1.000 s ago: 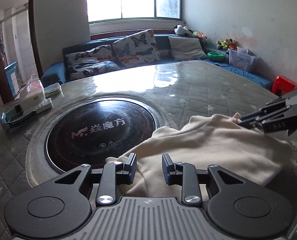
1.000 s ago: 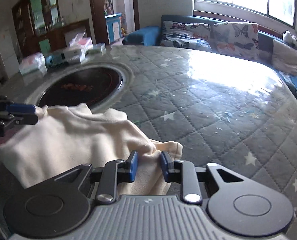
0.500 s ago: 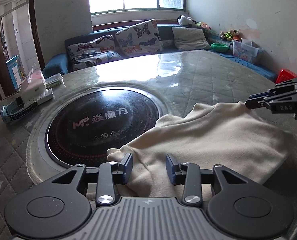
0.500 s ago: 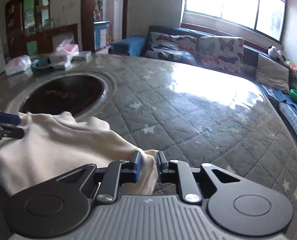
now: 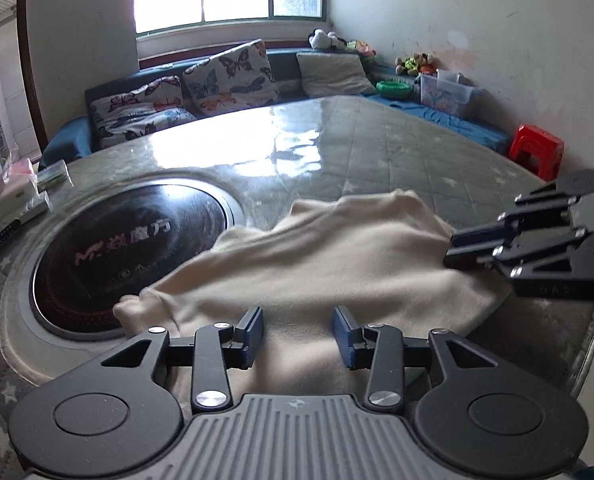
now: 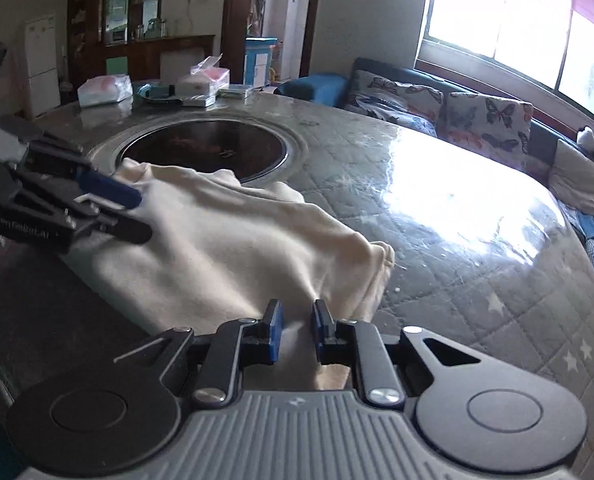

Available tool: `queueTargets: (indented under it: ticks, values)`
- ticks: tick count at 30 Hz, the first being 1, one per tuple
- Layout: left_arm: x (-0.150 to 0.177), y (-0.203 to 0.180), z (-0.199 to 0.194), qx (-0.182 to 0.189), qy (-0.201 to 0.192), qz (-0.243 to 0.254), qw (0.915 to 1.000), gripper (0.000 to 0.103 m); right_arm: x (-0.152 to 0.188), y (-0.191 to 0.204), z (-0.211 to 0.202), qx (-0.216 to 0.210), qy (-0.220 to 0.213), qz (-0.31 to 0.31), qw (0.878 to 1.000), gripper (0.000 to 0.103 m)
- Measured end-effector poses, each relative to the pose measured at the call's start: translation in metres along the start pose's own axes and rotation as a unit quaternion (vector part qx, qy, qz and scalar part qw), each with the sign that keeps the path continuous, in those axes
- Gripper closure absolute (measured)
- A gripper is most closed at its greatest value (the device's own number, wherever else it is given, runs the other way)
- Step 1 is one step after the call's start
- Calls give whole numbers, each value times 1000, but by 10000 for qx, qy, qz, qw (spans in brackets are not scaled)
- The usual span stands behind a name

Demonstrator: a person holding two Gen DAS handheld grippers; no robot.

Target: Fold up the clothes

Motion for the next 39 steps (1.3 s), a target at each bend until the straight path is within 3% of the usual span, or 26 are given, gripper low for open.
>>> queueTargets:
  ticks: [5, 10, 17, 22, 26, 32, 34, 39]
  values:
    - [-5, 3, -7, 14, -18, -145, 9999, 61, -15, -1, -11, -24, -222, -97, 9997, 88]
    - [-5, 8, -10, -131, -54, -216, 9997, 61, -39, 19, -2, -454, -508, -409, 9968, 88]
    - [-2, 19, -9, -231, 24, -321, 9992, 58, -48, 45, 33, -836, -370, -622, 9939, 88]
    - [-8, 19, -9, -270, 66, -392, 9988, 50, -50, 35, 29, -860, -469, -440, 9942, 87]
    - [-11, 18, -6, -356, 106, -433, 9984, 46, -54, 16, 38, -583, -389, -124, 9975, 87]
    - [-13, 19, -1, -431, 189, -454, 9979, 39, -46, -4, 62, -397, -104, 248, 9988, 81]
    - [-14, 20, 0, -463, 193, -455, 9977, 31, -46, -6, 62, -364, -117, 293, 9988, 77]
    - [-17, 22, 4, -552, 226, -485, 9970, 25, -49, -12, 68, -312, -122, 406, 9986, 71]
Point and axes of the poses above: each gripper's, at about its wrist camera, not at the fingertips, and z roughly the way its jaws point, y to its left, x to its underside, the point moved 1 cm from there along z, roughly the way its jaws point, and after that the axes turned 15 degrees about -z, right-handed, at the moved point
